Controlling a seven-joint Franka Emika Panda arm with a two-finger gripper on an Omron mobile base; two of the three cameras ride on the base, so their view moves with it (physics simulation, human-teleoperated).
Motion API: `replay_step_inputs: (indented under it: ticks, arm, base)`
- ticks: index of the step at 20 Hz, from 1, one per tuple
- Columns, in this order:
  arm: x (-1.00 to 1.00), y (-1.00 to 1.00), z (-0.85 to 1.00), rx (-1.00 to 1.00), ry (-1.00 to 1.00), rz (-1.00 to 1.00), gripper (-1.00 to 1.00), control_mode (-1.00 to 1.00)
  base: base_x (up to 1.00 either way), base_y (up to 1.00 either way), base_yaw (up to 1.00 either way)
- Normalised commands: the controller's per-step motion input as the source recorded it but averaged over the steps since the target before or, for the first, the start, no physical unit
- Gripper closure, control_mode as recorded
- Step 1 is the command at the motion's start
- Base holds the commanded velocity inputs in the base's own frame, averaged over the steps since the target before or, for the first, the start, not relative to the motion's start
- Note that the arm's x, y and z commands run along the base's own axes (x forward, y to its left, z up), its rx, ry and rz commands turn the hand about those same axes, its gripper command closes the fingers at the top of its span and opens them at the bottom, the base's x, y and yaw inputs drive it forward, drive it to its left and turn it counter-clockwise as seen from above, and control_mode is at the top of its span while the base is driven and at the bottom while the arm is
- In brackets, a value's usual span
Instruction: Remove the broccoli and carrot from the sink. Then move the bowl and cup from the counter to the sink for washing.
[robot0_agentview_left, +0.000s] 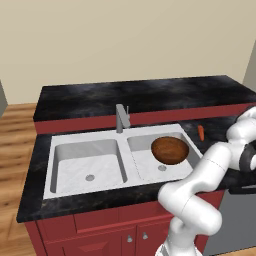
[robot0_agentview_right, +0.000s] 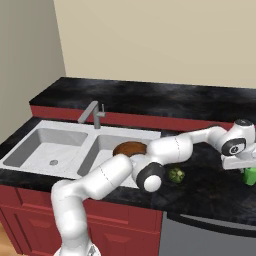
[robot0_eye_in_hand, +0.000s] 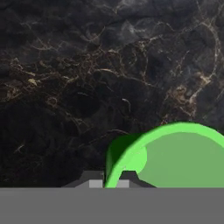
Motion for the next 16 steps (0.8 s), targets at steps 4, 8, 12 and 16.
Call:
replay_step_inputs:
  ticks: [4,8,12,16]
  arm:
    - [-0.05,0.0,0.02,0.1,0.14,0.01,1.0,-1.0]
    - [-0.11,-0.04,0.1,0.12,0.13,0.01,1.0,-1.0]
    - [-0.07,-0.01,0.23,0.08,0.18,0.0,1.0,-1.0]
    - [-0.06,0.0,0.28,0.06,0.12,0.0,1.0,-1.0]
  base:
    - [0.0,0.0,0.0]
    - [0.0,0.0,0.0]
    - [0.0,0.0,0.0]
    - [0.0,0.0,0.0]
